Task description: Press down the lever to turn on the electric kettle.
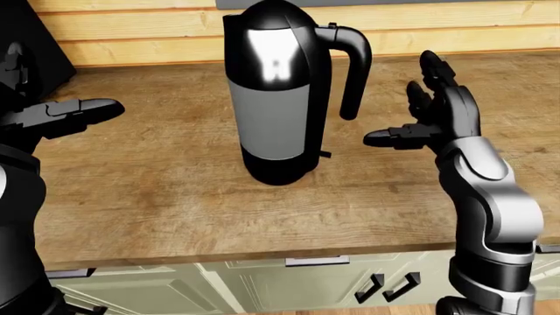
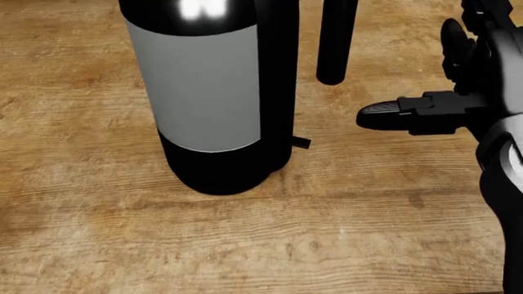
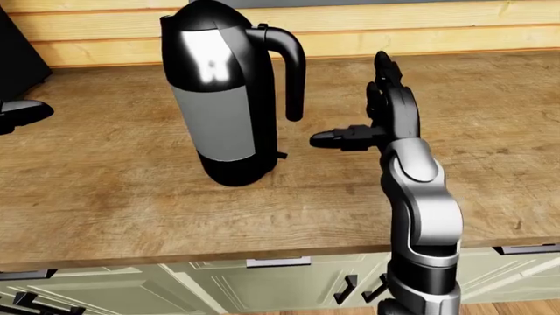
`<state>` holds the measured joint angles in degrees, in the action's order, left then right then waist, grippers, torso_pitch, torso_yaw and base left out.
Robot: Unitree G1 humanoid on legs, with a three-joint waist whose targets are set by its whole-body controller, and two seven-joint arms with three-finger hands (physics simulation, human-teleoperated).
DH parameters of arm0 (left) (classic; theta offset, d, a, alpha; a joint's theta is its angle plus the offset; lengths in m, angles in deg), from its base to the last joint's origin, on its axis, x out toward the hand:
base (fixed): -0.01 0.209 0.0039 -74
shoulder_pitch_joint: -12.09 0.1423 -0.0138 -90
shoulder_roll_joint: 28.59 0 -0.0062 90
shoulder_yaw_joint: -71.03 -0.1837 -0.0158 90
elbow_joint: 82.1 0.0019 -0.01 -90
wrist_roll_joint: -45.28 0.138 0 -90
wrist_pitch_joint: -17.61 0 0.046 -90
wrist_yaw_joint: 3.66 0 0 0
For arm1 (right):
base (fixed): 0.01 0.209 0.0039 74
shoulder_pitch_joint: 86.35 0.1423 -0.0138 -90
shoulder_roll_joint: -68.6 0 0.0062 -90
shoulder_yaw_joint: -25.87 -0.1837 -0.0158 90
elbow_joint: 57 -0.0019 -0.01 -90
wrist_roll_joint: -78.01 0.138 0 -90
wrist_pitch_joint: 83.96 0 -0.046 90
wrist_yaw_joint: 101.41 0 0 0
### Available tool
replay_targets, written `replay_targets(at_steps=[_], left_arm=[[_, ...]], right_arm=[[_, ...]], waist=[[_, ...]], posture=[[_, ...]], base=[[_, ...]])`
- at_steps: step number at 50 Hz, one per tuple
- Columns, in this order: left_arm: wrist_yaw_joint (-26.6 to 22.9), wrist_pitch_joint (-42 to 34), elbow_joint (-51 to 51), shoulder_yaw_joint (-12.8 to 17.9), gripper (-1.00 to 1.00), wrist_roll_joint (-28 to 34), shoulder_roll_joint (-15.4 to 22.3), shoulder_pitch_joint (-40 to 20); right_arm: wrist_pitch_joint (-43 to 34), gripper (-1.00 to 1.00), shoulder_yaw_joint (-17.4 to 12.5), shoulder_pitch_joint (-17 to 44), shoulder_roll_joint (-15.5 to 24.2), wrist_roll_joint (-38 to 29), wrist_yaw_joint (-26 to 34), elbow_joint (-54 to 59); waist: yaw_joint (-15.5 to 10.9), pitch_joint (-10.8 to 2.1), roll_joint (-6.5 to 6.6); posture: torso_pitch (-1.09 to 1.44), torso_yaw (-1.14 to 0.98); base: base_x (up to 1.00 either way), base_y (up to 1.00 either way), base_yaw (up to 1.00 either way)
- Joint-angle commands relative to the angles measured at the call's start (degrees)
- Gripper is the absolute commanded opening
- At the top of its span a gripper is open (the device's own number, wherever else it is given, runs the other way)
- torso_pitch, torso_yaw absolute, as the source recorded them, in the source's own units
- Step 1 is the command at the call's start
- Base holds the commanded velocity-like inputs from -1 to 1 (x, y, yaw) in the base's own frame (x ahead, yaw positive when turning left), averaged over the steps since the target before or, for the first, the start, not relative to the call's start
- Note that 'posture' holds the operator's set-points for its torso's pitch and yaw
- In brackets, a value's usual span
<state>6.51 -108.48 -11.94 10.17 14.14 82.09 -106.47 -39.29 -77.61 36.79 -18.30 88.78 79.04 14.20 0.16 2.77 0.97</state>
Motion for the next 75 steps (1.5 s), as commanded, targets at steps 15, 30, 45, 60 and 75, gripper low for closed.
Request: replay_targets(at_steps=[15, 30, 45, 60, 75], left_arm=[[0.08, 1.5, -1.6, 0.85, 1.0, -0.16, 1.2, -1.42], [0.02, 1.6, -1.48, 0.93, 1.0, -0.31, 1.34, -1.35], [0.04, 1.19, -1.71, 1.14, 1.0, -0.48, 1.42, -1.47], [-0.1, 1.55, -1.72, 1.04, 1.0, -0.27, 1.14, -1.07], [0.31, 0.97, -2.12, 1.2, 1.0, -0.92, 1.48, -1.37]], right_arm=[[1.7, 1.0, 0.71, 2.05, -0.96, -1.63, 0.1, -0.95], [2.28, 1.0, 2.16, 1.91, -2.6, -3.11, 0.28, -0.06], [2.92, 1.0, 3.09, 2.3, -3.95, -4.47, 0.13, 1.37], [3.38, 1.0, 4.17, 2.94, -5.23, -5.41, 0.06, 2.58], [2.94, 1.0, 4.39, 3.5, -6.88, -4.01, -1.9, 4.08]], waist=[[0.06, -1.42, 0.29], [0.12, -1.41, 0.43], [0.16, -1.44, 0.55], [0.18, -1.44, 0.68], [0.19, -1.5, 0.8]], posture=[[0.0, 0.0], [0.0, 0.0], [0.0, 0.0], [0.0, 0.0], [0.0, 0.0]], base=[[0.0, 0.0, 0.0], [0.0, 0.0, 0.0], [0.0, 0.0, 0.0], [0.0, 0.0, 0.0], [0.0, 0.0, 0.0]])
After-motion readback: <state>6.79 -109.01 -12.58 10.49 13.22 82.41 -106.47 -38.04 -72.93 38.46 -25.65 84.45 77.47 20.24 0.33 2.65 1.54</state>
